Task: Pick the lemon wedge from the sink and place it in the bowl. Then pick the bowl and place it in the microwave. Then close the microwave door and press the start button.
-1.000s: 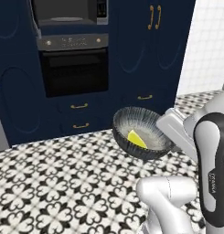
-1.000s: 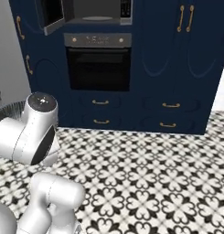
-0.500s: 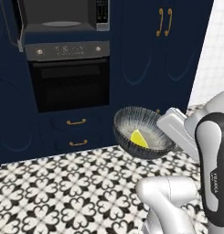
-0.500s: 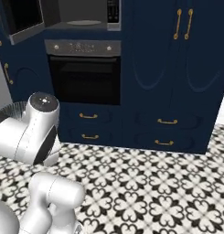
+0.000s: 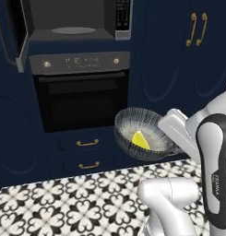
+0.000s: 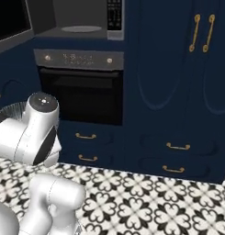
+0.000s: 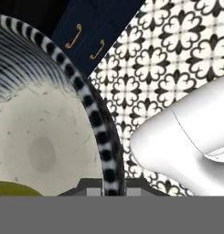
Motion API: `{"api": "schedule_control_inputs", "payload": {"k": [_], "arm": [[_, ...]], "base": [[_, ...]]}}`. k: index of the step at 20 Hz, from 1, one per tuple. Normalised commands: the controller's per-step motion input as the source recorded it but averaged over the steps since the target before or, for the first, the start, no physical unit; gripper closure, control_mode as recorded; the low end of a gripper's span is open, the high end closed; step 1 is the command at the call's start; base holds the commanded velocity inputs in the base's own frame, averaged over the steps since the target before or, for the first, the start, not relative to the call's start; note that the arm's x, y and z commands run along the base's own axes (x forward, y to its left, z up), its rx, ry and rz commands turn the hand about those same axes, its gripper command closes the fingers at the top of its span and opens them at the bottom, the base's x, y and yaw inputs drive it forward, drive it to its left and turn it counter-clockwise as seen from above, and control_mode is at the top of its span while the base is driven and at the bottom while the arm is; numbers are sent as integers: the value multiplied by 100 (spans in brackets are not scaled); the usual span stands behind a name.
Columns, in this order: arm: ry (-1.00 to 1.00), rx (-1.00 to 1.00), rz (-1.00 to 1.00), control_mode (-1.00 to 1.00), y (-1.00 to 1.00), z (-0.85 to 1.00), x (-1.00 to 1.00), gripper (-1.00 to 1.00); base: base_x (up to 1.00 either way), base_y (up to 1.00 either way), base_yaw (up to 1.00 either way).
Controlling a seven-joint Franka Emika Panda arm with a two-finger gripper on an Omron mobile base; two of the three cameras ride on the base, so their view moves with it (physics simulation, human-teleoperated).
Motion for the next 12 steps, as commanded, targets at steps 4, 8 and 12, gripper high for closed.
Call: {"api": "schedule_control_inputs", "payload": {"k": [4,8,12], "arm": [[0,0,0,100,0,0,0,100],[0,0,0,100,0,0,0,100],[0,0,0,100,0,0,0,100]], "base": [[79,66,16],[80,56,11],[90,22,2]]}}
